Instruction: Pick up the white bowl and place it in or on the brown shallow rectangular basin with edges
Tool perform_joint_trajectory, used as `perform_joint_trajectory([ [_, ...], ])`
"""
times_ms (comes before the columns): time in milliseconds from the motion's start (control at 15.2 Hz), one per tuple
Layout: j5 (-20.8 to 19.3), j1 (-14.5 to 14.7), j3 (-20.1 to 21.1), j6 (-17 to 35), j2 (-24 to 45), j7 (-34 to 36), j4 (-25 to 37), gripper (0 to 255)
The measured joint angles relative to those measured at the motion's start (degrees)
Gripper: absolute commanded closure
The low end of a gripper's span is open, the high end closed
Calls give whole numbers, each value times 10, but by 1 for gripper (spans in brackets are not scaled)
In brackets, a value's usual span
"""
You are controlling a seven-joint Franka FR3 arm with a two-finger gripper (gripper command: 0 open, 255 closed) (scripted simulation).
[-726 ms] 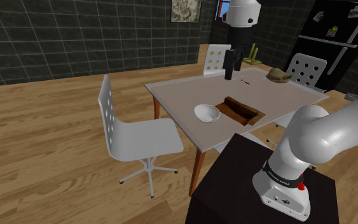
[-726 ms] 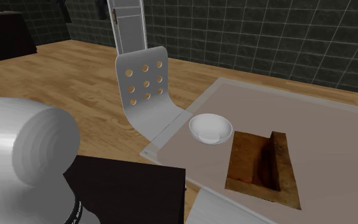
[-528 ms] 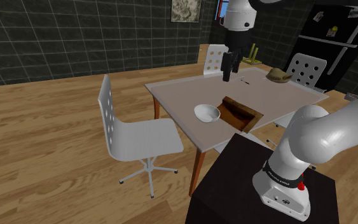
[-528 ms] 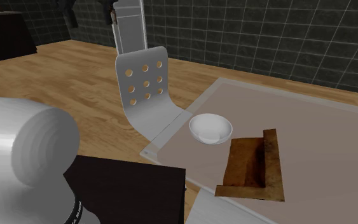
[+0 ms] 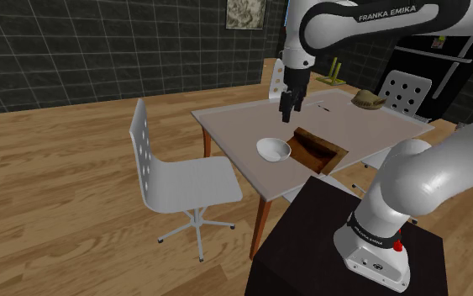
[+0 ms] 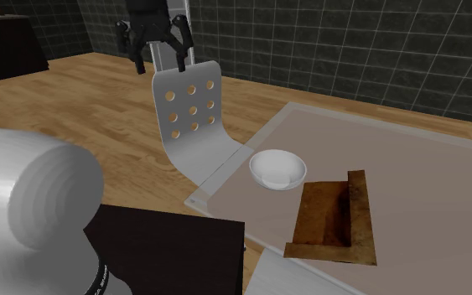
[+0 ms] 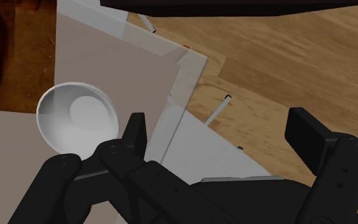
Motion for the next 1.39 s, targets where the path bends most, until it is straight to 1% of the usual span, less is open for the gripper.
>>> perform_joint_trajectory([
  [528, -25, -24, -51, 145, 126, -43, -17, 0],
  [792, -28, -33, -73, 211, 203, -65, -4, 0],
  [990, -25, -41, -89, 261, 268, -86, 11, 0],
  [1386, -1, -55, -107, 334, 393, -127, 63, 0],
])
